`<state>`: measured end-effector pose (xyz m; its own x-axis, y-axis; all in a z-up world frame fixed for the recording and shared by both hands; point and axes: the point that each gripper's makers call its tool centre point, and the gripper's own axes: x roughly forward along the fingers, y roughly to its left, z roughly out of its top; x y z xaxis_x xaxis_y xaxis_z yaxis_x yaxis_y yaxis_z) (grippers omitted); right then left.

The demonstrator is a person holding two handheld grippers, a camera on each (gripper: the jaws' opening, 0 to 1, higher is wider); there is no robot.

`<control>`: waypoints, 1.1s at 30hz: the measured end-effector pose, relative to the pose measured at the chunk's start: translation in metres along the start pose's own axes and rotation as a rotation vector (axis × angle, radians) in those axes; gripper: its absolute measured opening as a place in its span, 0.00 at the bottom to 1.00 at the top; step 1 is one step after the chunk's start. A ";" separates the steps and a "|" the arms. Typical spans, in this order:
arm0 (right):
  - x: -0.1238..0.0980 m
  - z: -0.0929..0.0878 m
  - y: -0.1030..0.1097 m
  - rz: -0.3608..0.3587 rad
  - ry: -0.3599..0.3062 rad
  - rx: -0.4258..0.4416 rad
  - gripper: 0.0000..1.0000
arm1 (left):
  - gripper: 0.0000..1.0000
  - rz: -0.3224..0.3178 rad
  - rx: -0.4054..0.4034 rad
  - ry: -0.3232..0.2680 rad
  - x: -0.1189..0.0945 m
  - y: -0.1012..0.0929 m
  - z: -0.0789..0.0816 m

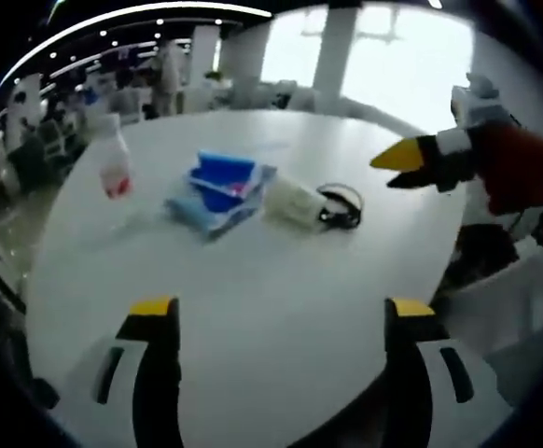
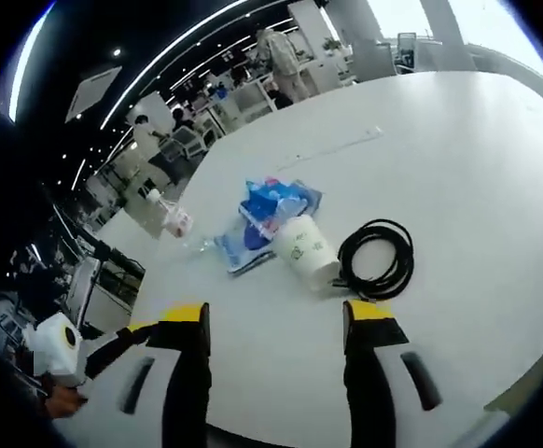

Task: Arrange the tabletop items into an orderly group along one side of the table until the central work area is clear of visible clutter.

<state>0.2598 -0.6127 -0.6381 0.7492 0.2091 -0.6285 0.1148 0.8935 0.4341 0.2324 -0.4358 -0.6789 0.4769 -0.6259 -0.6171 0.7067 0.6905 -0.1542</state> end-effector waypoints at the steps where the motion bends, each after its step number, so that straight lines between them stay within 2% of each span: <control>1: 0.005 0.003 0.002 0.004 0.004 0.003 0.57 | 0.88 0.007 -0.005 0.000 0.000 0.003 0.000; 8: 0.039 0.034 0.022 0.047 0.020 -0.052 0.57 | 0.87 0.049 -0.031 0.006 -0.002 0.015 -0.003; 12: 0.055 0.048 0.026 0.054 0.023 -0.078 0.57 | 0.87 0.061 -0.033 0.016 -0.001 0.017 -0.007; 15: 0.068 0.058 0.026 0.066 0.016 -0.056 0.57 | 0.87 0.065 -0.028 0.025 -0.002 0.017 -0.009; 20: 0.080 0.063 0.025 0.067 0.025 -0.067 0.57 | 0.87 0.076 -0.031 0.025 -0.003 0.020 -0.009; 23: 0.087 0.066 0.023 0.082 0.026 -0.008 0.56 | 0.87 0.080 -0.037 0.032 -0.003 0.021 -0.012; 33: 0.108 0.068 0.009 0.049 0.065 -0.016 0.56 | 0.87 0.086 -0.035 0.045 -0.003 0.022 -0.015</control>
<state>0.3860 -0.6093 -0.6585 0.7100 0.2773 -0.6473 0.0682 0.8878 0.4551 0.2393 -0.4135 -0.6921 0.5104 -0.5476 -0.6630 0.6450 0.7537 -0.1260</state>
